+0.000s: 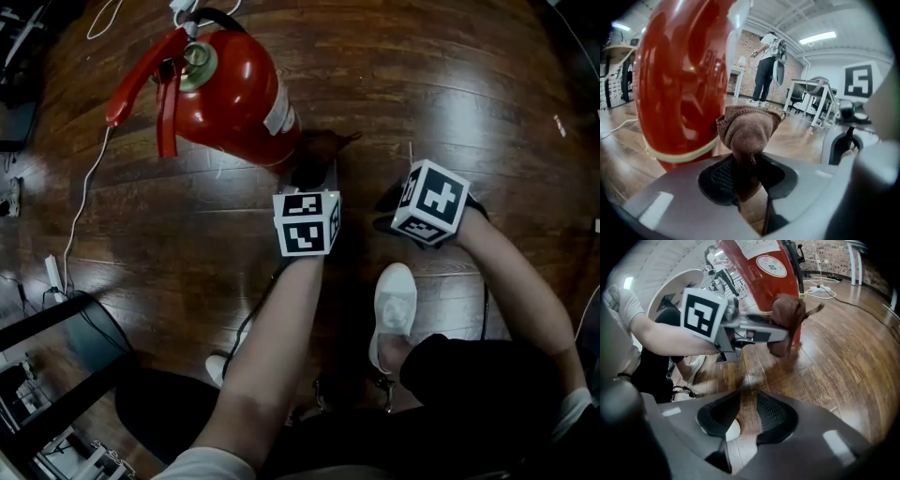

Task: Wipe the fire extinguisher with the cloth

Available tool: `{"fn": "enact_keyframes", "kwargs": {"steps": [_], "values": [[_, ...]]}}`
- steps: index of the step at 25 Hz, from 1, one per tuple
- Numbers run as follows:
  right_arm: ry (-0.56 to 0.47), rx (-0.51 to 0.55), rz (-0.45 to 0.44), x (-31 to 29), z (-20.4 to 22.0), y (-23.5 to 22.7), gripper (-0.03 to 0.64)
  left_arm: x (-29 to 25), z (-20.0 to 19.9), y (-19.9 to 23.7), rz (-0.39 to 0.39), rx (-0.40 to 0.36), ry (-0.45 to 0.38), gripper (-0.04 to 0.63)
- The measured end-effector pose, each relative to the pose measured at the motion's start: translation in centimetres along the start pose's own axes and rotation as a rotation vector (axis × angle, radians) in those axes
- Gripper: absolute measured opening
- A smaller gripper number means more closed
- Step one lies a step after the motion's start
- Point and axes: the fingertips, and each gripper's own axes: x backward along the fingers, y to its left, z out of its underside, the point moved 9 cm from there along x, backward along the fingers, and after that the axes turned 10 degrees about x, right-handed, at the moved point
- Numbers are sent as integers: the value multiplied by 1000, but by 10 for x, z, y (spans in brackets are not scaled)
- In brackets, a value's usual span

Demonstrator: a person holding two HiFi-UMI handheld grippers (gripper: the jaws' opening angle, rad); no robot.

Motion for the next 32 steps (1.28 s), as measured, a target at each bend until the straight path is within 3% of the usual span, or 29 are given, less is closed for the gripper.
{"fn": "enact_keyframes", "kwargs": {"steps": [7, 12, 19, 32], "values": [[-3, 7, 6, 1, 7, -1, 115, 35, -90, -54, 72, 3, -291, 98], [-8, 11, -4, -1, 9, -3, 115, 36, -120, -60, 64, 33, -384, 97], [-1, 12, 7, 3, 16, -8, 115, 6, -84, -37, -18, 156, -302, 95], [5, 2, -10, -1, 27, -7, 115, -46, 2, 8, -127, 259, -47, 95]]}}
